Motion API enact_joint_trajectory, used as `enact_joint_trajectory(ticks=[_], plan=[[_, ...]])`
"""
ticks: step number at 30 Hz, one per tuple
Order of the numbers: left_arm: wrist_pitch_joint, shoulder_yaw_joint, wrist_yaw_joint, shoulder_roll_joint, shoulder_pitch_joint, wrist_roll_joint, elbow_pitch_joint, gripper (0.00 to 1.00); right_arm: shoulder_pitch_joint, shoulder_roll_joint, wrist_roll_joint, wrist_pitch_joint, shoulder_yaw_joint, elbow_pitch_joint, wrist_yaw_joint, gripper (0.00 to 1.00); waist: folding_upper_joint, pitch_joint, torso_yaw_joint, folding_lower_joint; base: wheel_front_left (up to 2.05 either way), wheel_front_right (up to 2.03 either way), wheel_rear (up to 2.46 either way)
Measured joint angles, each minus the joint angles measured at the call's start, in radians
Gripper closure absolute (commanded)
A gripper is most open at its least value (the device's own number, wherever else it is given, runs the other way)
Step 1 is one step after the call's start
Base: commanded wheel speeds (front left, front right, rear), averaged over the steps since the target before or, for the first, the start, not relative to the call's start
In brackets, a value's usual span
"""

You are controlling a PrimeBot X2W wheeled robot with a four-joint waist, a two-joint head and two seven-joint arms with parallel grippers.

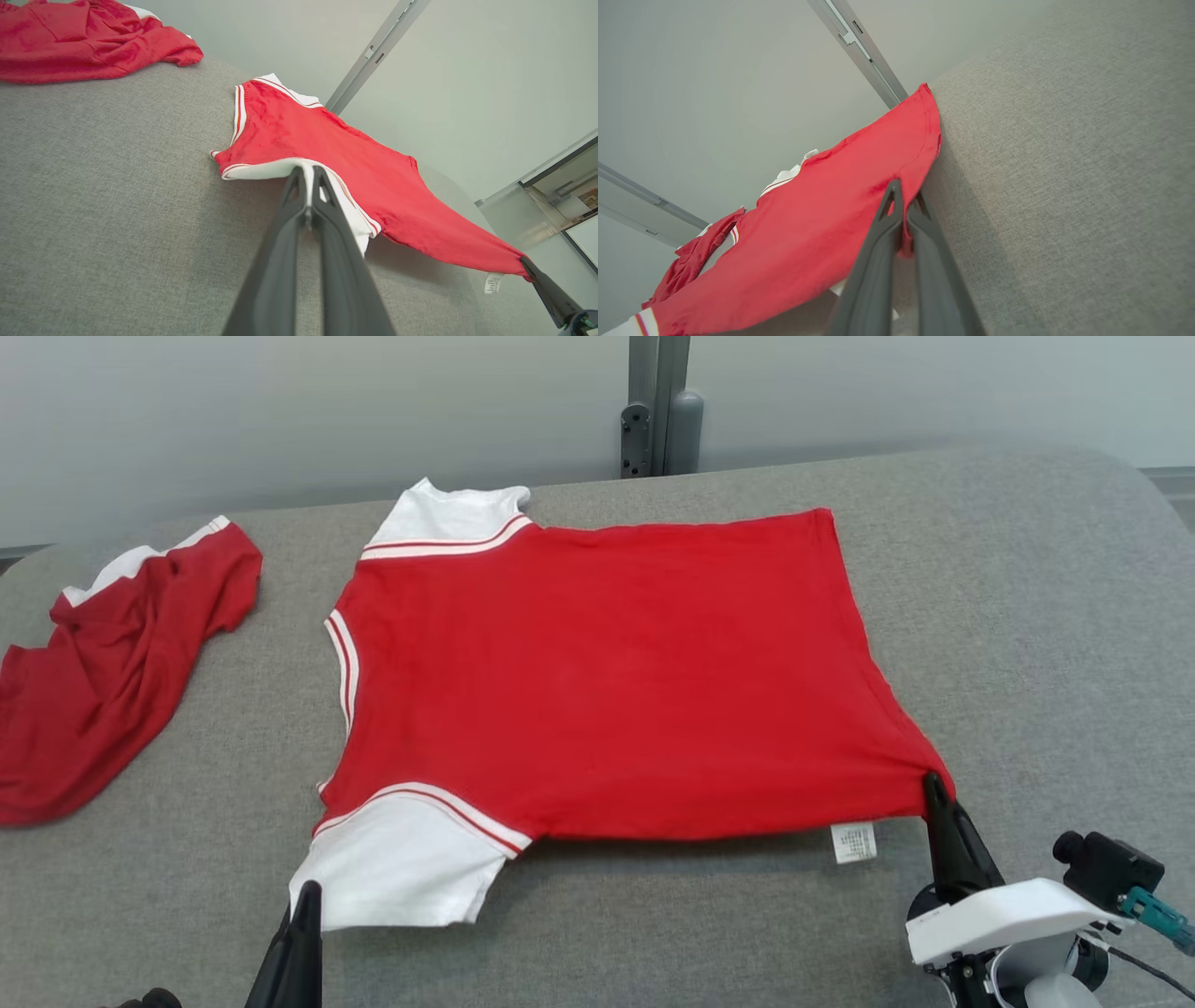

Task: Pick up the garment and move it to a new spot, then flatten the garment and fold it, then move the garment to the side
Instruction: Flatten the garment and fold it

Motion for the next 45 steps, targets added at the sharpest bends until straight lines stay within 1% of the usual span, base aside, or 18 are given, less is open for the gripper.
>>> enact_joint_trajectory(ticks=[9,15,17,20,23,26,31,33,40,45], plan=[[0.031,-0.024,0.011,0.026,0.054,0.013,-0.060,1.00,0.093,0.007,-0.020,0.061,-0.023,-0.076,0.000,1.00,0.0000,-0.016,0.001,0.0000,0.00,0.00,0.00],[0.044,-0.021,0.020,0.042,0.104,0.011,-0.074,1.00,0.167,0.011,-0.028,0.092,-0.044,-0.140,0.000,1.00,0.0000,-0.018,0.008,0.0000,0.00,0.00,0.00],[0.049,-0.020,0.029,0.044,0.117,0.008,-0.087,1.00,0.185,0.011,-0.028,0.105,-0.052,-0.158,0.000,1.00,0.0000,-0.017,0.006,0.0000,0.00,0.00,0.00],[0.052,-0.015,0.032,0.044,0.121,0.003,-0.090,1.00,0.195,0.012,-0.028,0.117,-0.063,-0.165,0.000,1.00,0.0000,-0.015,0.001,0.0000,0.00,0.00,0.00],[0.052,-0.018,0.033,0.033,0.109,-0.008,-0.064,1.00,0.191,0.013,-0.025,0.119,-0.062,-0.150,0.000,1.00,0.0000,-0.013,-0.005,0.0000,0.00,0.00,0.00],[0.044,-0.020,0.022,0.022,0.067,-0.012,-0.030,1.00,0.172,0.013,-0.007,0.117,-0.049,-0.117,0.000,1.00,0.0000,-0.010,-0.011,0.0000,0.00,0.00,0.00],[0.041,-0.035,-0.009,0.007,-0.028,-0.021,0.045,1.00,0.115,0.014,0.024,0.098,-0.015,-0.043,0.000,1.00,0.0000,0.004,-0.019,0.0000,0.00,0.00,0.00],[0.033,-0.038,-0.022,-0.003,-0.086,-0.019,0.087,1.00,0.086,0.014,0.030,0.089,-0.005,-0.011,0.000,1.00,0.0000,0.013,-0.022,0.0000,0.00,0.00,0.00],[-0.011,-0.054,-0.062,-0.045,-0.297,0.003,0.230,1.00,-0.013,0.014,0.109,0.037,0.020,0.074,0.000,1.00,0.0000,0.044,-0.032,0.0001,0.00,0.00,0.00],[-0.038,-0.055,-0.080,-0.065,-0.437,0.013,0.361,1.00,-0.095,0.014,0.163,0.007,0.043,0.141,0.000,1.00,0.0000,0.068,-0.044,0.0001,0.00,0.00,0.00]])
